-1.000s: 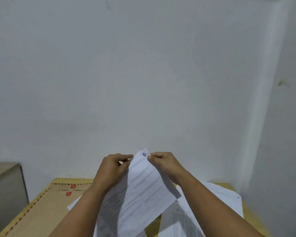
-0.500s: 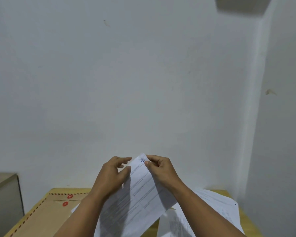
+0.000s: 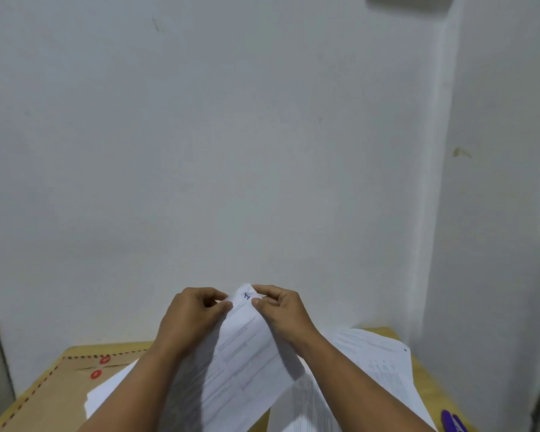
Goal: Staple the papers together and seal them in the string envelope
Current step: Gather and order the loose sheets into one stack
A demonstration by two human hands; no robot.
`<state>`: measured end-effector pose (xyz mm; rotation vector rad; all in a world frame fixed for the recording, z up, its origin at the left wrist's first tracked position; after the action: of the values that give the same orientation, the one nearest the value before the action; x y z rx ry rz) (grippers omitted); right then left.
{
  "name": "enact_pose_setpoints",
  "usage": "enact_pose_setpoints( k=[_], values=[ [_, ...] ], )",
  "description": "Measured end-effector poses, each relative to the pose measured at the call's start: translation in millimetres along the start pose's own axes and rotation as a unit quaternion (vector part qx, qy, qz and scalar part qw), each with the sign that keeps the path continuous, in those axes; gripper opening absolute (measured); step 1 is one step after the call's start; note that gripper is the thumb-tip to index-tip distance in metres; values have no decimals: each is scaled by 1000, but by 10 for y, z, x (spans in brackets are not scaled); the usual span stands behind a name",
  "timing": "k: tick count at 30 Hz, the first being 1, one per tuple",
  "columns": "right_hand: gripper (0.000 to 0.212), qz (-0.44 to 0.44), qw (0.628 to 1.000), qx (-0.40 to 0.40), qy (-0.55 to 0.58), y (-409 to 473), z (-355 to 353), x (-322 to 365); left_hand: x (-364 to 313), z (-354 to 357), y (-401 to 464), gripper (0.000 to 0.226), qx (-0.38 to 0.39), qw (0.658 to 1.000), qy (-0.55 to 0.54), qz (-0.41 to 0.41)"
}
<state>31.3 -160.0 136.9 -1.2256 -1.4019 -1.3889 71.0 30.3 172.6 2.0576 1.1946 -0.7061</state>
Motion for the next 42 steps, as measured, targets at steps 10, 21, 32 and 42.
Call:
enact_pose_setpoints(
  k=[10,21,32,42],
  values=[
    [34,10,999,24,42,-130,21,-71,-115,220,-43,35,91,994,-6,61],
    [23,-38,997,1,-64,-73,53,-31,31,269,15,33,85,995,12,60],
    [9,-6,1000,-13,-22,-19,64,-10,17,257,-16,29,88,994,-21,61],
    [12,97,994,-9,-52,64,-43,-88,81,220,-23,22,64,996,-40,39]
  ],
)
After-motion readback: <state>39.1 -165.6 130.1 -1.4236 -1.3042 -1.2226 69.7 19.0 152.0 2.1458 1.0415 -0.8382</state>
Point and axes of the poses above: each hand's wrist, its own y-axis towards the middle knuckle, its own z-axis out of the palm, x = y × z, the point moved 8 cm from there along y, towards the middle knuckle, and after that the axes turned 8 degrees about x, right-handed, at the moved point
